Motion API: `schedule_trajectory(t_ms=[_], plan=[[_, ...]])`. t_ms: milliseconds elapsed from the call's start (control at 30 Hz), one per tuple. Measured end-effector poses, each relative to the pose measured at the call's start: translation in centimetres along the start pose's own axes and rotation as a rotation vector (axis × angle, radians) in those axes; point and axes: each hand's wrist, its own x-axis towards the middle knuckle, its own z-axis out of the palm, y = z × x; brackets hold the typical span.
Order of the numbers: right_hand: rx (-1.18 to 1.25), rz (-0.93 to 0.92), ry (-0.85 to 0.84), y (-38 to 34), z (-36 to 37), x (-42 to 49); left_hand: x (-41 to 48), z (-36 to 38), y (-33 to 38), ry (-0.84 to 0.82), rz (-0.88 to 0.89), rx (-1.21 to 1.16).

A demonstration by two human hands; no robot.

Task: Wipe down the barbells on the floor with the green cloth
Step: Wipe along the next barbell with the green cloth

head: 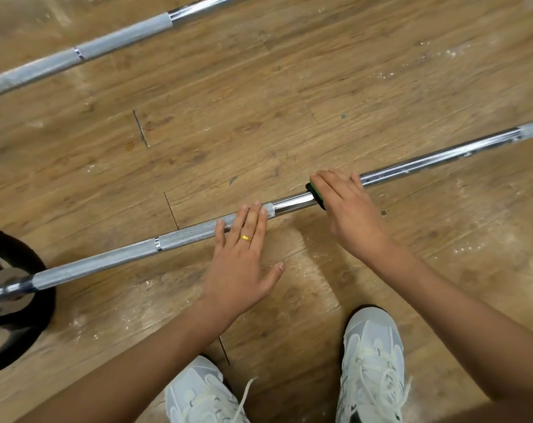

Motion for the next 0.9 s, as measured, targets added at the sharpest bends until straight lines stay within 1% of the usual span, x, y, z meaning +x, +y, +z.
schedule_trajectory(t_ms=[100,200,300,400,500,633,700,800,900], plan=[[0.042,0.033,0.027,-1.2,0.3,-1.1,-0.8,-0.1,0.5,-0.026,0.002,0.030],[0.087,-0.037,-0.008,-1.8,0.1,-1.9,-1.6,-0.1,1.1,-0.045,0.012,0.019],[0.123,-0.039,-0.004,-1.4,-0.7,-2.0,-2.1,-0.5,1.3,-0.029,0.041,0.052],[0.167,-0.004,0.053,-1.5,-0.8,-2.0,-1.7,-1.0,1.4,0.003,0.065,0.043],[0.170,0.007,0.121,-1.6,-0.6,-2.5,-1.5,-0.7,1.7,-0.010,0.104,0.066],[0.101,-0.071,0.227,-1.3,-0.6,-2.9,-2.3,0.3,1.5,0.000,0.157,0.169],[0.070,-0.083,0.210,-1.2,-0.6,-2.8,-2.5,0.6,1.5,0.025,0.171,0.199],[0.013,-0.049,0.171,-0.9,-0.2,-3.1,-2.7,0.9,1.7,0.047,0.171,0.213],[0.038,-0.059,0.151,-1.0,0.2,-3.6,-2.9,1.1,1.8,0.048,0.169,0.227]])
